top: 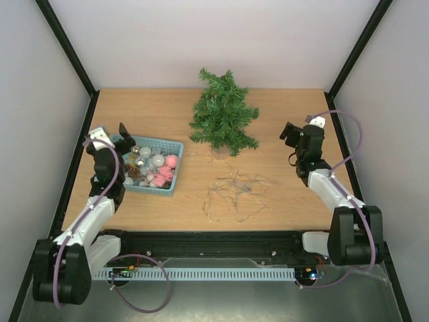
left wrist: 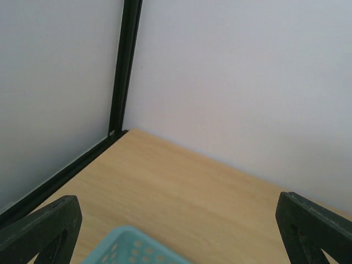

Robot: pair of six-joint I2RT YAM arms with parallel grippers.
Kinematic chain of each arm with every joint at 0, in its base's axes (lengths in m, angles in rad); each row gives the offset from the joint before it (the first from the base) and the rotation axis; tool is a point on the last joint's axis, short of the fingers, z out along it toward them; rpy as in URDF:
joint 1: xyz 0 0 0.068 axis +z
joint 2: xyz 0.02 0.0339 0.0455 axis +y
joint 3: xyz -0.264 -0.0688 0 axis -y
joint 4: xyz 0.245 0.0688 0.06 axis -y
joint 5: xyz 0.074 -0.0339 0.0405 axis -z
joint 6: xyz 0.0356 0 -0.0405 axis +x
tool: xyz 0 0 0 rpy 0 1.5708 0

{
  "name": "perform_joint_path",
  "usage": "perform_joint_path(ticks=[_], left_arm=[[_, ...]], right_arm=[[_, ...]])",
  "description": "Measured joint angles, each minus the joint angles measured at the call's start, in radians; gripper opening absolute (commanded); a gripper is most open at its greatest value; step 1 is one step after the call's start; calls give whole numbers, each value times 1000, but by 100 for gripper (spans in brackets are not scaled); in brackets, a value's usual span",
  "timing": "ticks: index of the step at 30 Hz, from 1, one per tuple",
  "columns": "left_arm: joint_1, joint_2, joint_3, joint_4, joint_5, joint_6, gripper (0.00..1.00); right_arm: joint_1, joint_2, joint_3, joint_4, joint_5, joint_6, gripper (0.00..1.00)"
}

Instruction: Decorate the small christmas tree

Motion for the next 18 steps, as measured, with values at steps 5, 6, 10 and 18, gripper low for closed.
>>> perform_joint_path(ticks=[5,6,10,18], left_arm=[[-15,-92,198,-326,49,-117,100],[-18,-94,249,-394,66,-140,99],[-20,-84,475,-646,175,-208,100],[-10,-163,611,-895,417,-330,100]], right_arm=[[1,-94,97,-289,-23,42,99],[1,-120,119,-346,-38,50,99],[0,-207,217,-518,-125,96,99],[0,-243,322,-748,-391,179,99]])
